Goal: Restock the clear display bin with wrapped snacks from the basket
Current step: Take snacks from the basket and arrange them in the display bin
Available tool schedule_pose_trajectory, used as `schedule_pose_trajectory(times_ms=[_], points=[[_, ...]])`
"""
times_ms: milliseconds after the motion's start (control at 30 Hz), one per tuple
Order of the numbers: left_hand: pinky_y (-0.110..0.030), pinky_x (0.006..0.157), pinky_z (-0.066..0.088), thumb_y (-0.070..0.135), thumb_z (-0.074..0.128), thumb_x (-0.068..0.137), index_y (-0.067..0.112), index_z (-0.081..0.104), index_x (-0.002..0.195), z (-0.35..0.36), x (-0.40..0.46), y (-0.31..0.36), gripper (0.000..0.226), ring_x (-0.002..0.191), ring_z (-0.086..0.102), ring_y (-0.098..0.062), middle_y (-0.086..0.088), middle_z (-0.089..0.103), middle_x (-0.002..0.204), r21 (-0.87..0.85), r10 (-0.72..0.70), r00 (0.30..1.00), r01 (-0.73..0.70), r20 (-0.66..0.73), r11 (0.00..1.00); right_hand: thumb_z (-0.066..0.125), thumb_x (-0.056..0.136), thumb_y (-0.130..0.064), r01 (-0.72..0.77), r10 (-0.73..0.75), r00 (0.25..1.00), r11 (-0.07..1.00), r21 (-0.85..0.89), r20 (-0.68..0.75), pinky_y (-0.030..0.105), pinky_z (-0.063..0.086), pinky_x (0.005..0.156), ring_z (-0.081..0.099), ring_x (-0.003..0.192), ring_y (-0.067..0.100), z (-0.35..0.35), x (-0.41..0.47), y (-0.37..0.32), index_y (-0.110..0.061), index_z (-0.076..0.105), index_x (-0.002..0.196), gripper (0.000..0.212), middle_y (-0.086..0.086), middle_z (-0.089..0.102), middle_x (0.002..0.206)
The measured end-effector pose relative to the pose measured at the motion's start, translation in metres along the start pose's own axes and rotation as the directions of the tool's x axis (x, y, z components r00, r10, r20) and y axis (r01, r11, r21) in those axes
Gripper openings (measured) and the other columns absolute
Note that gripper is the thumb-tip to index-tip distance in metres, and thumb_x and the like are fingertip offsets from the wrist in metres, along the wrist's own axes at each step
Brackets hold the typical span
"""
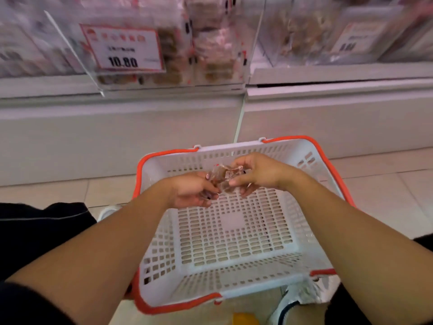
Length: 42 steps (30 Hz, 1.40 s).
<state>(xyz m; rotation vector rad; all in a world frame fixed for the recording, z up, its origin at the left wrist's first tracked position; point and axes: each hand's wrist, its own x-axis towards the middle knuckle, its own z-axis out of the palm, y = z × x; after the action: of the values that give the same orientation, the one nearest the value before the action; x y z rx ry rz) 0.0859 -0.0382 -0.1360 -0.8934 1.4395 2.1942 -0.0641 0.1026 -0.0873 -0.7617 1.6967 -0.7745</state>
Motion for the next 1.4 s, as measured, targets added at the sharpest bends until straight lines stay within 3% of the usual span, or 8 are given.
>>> schedule_pose_trajectory(times_ms=[167, 267, 433, 567, 800, 1033, 1167, 1400], points=[[-0.021, 0.055, 0.053, -0.011, 0.049, 0.089, 0.012, 0.061, 0.107, 0.011, -0.087, 0.067, 0.031, 0.072, 0.065, -0.009, -0.007, 0.068, 0.096, 0.291, 0.145, 0.989, -0.131, -0.026, 0.948, 0.078, 0.075, 0.008, 0.288, -0.314, 0.929, 0.946, -0.153, -0.195, 0.049, 0.059, 0.066, 0.066, 0.071, 0.039, 0.006, -0.042, -0.081, -0.001, 0.058, 0.102, 0.035, 0.012, 0.06, 0.086], [-0.024, 0.055, 0.055, -0.013, 0.046, 0.088, 0.008, 0.059, 0.111, 0.017, -0.141, 0.112, 0.034, 0.075, 0.069, -0.014, -0.011, 0.068, 0.102, 0.365, 0.171, 0.985, -0.164, 0.014, 0.917, 0.079, 0.077, 0.002, 0.452, -0.517, 0.816, 0.85, -0.271, -0.259, 0.041, 0.061, 0.06, 0.07, 0.072, 0.035, 0.009, -0.07, -0.123, -0.011, 0.065, 0.107, 0.035, 0.008, 0.062, 0.097], [-0.033, 0.06, 0.059, -0.002, 0.047, 0.074, 0.001, 0.063, 0.111, 0.03, -0.207, 0.173, 0.04, 0.085, 0.07, -0.027, -0.02, 0.065, 0.106, 0.15, 0.164, 0.975, -0.186, 0.15, 0.971, 0.069, 0.084, 0.002, 0.629, -0.642, 0.711, 0.763, -0.15, -0.286, 0.029, 0.047, 0.047, 0.058, 0.056, 0.012, 0.005, -0.107, -0.169, -0.016, 0.062, 0.12, 0.041, 0.012, 0.063, 0.074], [-0.036, 0.079, 0.061, 0.041, 0.041, 0.096, 0.006, 0.053, 0.137, 0.034, -0.22, 0.183, 0.055, 0.103, 0.063, -0.036, -0.021, 0.06, 0.122, -0.04, 0.159, 0.919, -0.156, 0.36, 0.987, 0.068, 0.084, -0.007, 0.643, -0.653, 0.724, 0.756, -0.125, -0.222, 0.025, 0.048, 0.055, 0.062, 0.067, 0.012, -0.01, -0.121, -0.178, -0.02, 0.062, 0.127, 0.045, 0.016, 0.07, 0.084], [-0.044, 0.087, 0.058, 0.011, 0.047, 0.092, -0.004, 0.055, 0.128, 0.046, -0.196, 0.179, 0.04, 0.103, 0.068, -0.039, -0.024, 0.067, 0.114, -0.146, 0.271, 0.918, -0.237, 0.289, 0.96, 0.062, 0.089, -0.013, 0.644, -0.673, 0.706, 0.739, -0.198, -0.219, 0.016, 0.052, 0.081, 0.065, 0.108, 0.005, -0.022, -0.121, -0.164, -0.03, 0.041, 0.145, 0.063, -0.013, 0.058, 0.138], [-0.041, 0.084, 0.057, 0.03, 0.052, 0.096, 0.014, 0.061, 0.125, 0.041, -0.188, 0.178, 0.034, 0.102, 0.059, -0.026, -0.012, 0.062, 0.112, -0.007, 0.198, 0.903, -0.212, 0.38, 0.977, 0.063, 0.088, -0.004, 0.643, -0.652, 0.749, 0.758, -0.107, -0.117, 0.026, 0.052, 0.093, 0.06, 0.122, 0.013, -0.017, -0.107, -0.154, -0.022, 0.045, 0.142, 0.06, -0.006, 0.057, 0.141], [-0.039, 0.084, 0.057, 0.009, 0.062, 0.088, 0.002, 0.063, 0.115, 0.033, -0.182, 0.18, 0.028, 0.092, 0.068, -0.023, -0.017, 0.066, 0.104, 0.122, 0.2, 0.902, -0.264, 0.382, 0.957, 0.064, 0.089, 0.004, 0.637, -0.646, 0.761, 0.761, -0.121, -0.057, 0.032, 0.049, 0.102, 0.054, 0.131, 0.011, -0.018, -0.104, -0.154, -0.025, 0.039, 0.146, 0.069, -0.011, 0.052, 0.146], [-0.049, 0.091, 0.055, -0.001, 0.061, 0.089, 0.008, 0.059, 0.117, 0.035, -0.175, 0.176, 0.029, 0.094, 0.069, -0.028, -0.013, 0.069, 0.099, 0.258, 0.165, 0.928, -0.259, 0.335, 0.931, 0.088, 0.071, -0.019, 0.565, -0.635, 0.767, 0.736, -0.373, -0.092, 0.031, 0.05, 0.1, 0.056, 0.121, 0.012, -0.022, -0.102, -0.154, -0.029, 0.05, 0.141, 0.08, -0.009, 0.058, 0.127]])
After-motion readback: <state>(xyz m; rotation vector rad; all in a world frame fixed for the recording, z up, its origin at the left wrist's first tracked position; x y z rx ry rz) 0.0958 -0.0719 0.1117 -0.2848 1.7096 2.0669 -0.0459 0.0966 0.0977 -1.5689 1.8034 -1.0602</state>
